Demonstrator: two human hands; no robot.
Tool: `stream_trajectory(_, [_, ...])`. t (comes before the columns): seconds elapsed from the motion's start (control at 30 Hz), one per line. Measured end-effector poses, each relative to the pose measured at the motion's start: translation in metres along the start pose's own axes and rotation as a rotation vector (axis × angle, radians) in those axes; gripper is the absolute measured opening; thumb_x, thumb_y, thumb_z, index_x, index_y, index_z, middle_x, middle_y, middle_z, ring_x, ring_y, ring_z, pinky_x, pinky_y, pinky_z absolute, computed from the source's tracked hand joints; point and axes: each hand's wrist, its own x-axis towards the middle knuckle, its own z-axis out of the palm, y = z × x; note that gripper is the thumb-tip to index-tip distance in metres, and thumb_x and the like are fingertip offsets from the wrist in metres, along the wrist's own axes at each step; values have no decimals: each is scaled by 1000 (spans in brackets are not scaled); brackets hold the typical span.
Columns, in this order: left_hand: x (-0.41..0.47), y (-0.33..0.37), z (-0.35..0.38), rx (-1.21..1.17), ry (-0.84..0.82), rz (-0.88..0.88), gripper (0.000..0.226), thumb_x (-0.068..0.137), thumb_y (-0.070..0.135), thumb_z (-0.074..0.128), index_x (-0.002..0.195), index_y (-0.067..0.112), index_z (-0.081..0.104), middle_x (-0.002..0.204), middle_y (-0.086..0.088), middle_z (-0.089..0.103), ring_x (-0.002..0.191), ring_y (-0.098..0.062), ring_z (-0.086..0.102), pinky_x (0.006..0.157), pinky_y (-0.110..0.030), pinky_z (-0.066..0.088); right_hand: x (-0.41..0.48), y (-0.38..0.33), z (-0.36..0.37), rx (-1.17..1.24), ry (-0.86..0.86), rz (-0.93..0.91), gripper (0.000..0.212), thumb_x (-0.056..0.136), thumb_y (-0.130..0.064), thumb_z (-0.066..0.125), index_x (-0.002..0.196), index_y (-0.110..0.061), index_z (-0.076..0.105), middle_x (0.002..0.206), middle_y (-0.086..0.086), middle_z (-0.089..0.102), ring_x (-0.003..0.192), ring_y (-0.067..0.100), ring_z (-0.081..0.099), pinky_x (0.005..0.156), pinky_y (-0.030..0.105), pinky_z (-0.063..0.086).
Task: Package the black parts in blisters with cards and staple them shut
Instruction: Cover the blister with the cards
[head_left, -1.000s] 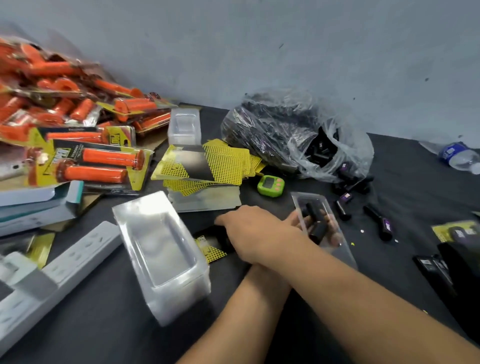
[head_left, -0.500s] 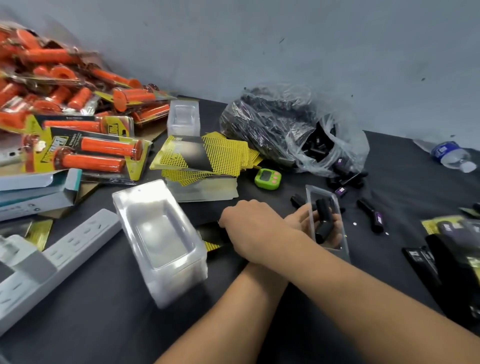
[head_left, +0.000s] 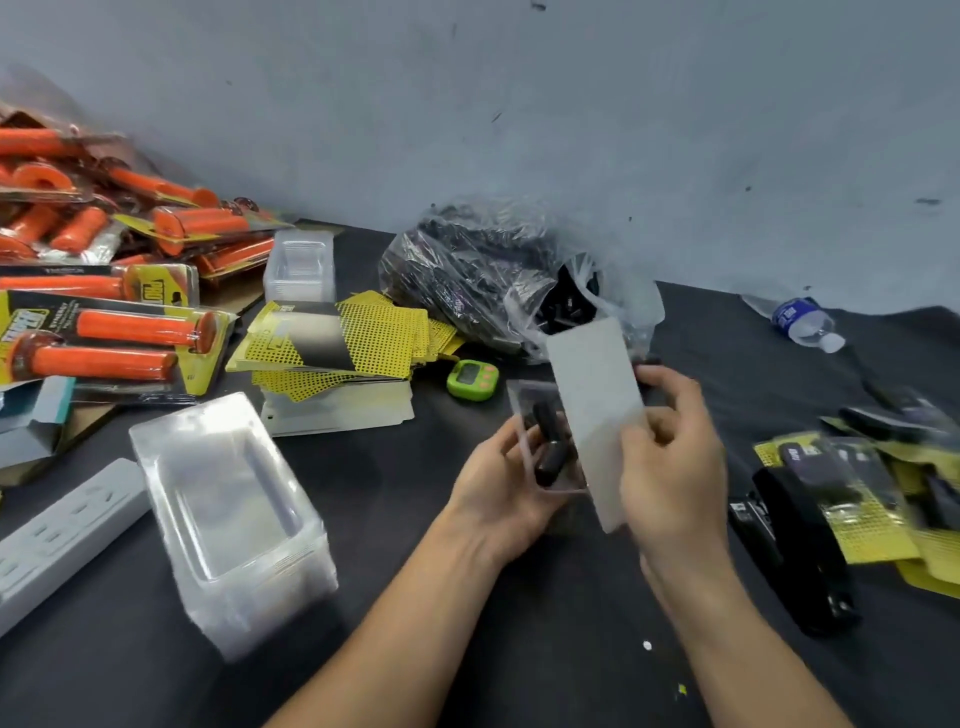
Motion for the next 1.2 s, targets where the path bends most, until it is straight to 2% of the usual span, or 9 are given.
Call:
stream_trajectory(0.13, [8, 10, -5, -171, -55, 12, 39, 107, 37, 46, 126, 5, 56, 110, -15, 60, 98, -25, 59, 100, -37, 43, -2, 31, -30, -121, -245, 272, 45, 60, -65, 65, 100, -47, 57, 101, -6, 62, 86, 10, 62, 70, 34, 47])
stream_trajectory(0.3, [4, 17, -7, -178, -22, 28, 40, 100, 38, 53, 124, 7, 61, 120, -12, 59, 101, -24, 60, 114, -36, 34, -3, 35, -38, -143, -467, 217, 64, 48, -60, 80, 110, -49, 69, 103, -20, 63, 87, 4, 63, 77, 27, 51])
stream_trajectory(0.4, [2, 17, -7, -214, -6, 67, 41, 105, 36, 47, 126, 4, 61, 122, -13, 59, 106, -26, 61, 111, -39, 39, -7, 32, -42, 100, -486, 258, 53, 56, -57, 81, 106, -42, 78, 96, -9, 75, 85, 19, 70, 77, 31, 56])
stream_trajectory(0.5, [6, 17, -11, -275, -16, 88, 42, 107, 34, 47, 122, 0, 64, 122, -14, 61, 108, -25, 62, 113, -39, 42, -9, 30, -49, 408, -597, 439, 69, 56, -68, 88, 107, -22, 81, 87, 6, 68, 71, 20, 58, 56, 24, 44])
stream_trajectory(0.67, [6, 15, -16, -288, -69, 71, 43, 107, 33, 51, 111, -3, 73, 115, -13, 64, 107, -24, 62, 118, -37, 37, -9, 30, -55, 961, -776, 850, 65, 87, -61, 68, 123, -7, 73, 106, 26, 67, 72, 31, 58, 50, 28, 43])
stream_trajectory(0.8, [8, 17, -15, -294, -47, 99, 39, 108, 33, 47, 127, 2, 61, 123, -10, 59, 107, -23, 60, 120, -37, 32, -9, 34, -46, 579, -491, 589, 64, 80, -64, 73, 108, -6, 76, 91, 15, 74, 63, 21, 58, 47, 25, 40])
stream_trajectory(0.93, [5, 20, -14, -303, -27, 114, 40, 109, 36, 45, 125, 5, 63, 127, -7, 59, 116, -21, 55, 120, -36, 31, -14, 33, -48, -79, -488, 166, 59, 60, -76, 67, 112, -51, 74, 94, -23, 75, 77, -1, 65, 74, 19, 46])
stream_trajectory(1.07, [3, 20, -12, -335, -43, 120, 41, 105, 36, 50, 125, 3, 63, 126, -9, 61, 114, -23, 58, 123, -39, 28, -22, 27, -45, -217, -520, 48, 61, 60, -76, 65, 116, -52, 73, 116, -38, 65, 109, -12, 61, 87, 13, 42])
stream_trajectory(1.2, [4, 19, -10, -343, -80, 123, 38, 106, 33, 50, 125, 3, 64, 122, -11, 65, 110, -25, 62, 116, -42, 38, -28, 26, -43, -375, -434, 26, 74, 62, -82, 57, 127, -49, 67, 121, -38, 58, 113, -7, 57, 93, 22, 46])
